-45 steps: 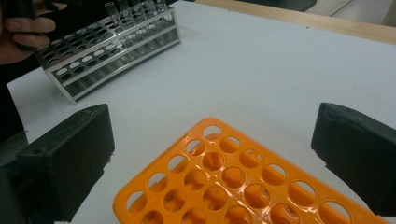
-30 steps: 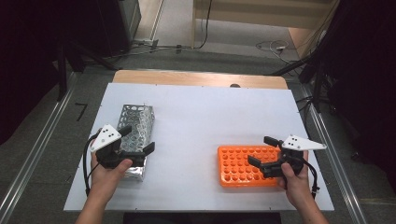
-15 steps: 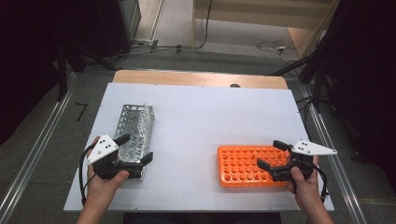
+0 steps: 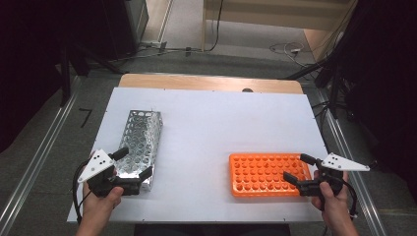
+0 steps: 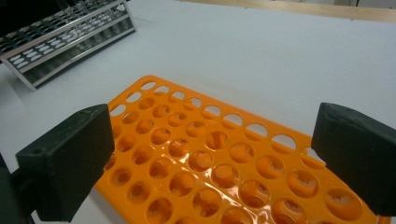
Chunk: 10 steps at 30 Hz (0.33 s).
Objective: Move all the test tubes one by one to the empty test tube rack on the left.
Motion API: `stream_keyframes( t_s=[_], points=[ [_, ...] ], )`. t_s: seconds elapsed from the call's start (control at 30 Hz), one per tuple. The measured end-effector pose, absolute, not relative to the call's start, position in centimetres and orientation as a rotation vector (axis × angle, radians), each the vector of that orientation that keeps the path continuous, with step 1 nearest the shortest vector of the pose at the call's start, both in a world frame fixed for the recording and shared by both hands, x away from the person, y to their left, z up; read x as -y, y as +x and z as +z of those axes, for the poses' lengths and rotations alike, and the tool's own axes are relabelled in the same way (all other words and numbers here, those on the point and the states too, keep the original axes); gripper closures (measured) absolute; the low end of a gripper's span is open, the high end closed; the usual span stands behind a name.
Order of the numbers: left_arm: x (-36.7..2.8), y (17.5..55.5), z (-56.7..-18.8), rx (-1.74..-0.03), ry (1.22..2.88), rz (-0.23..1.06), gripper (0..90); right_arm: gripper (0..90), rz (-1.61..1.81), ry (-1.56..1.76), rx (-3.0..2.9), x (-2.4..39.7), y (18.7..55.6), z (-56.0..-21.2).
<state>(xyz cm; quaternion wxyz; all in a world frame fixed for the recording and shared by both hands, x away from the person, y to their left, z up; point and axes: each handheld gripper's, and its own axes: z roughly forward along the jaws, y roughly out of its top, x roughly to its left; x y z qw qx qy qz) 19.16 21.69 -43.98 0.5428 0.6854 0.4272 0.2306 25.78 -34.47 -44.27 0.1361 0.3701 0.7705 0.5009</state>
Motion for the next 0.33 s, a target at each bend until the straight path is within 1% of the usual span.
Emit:
stream_keyframes(
  t_s=[0.33],
  points=[
    [-21.16,19.79,-44.34,-1.033,1.633,0.538,0.0,0.0,1.431,1.050,-2.226,34.46,25.78,-44.45]
  ],
)
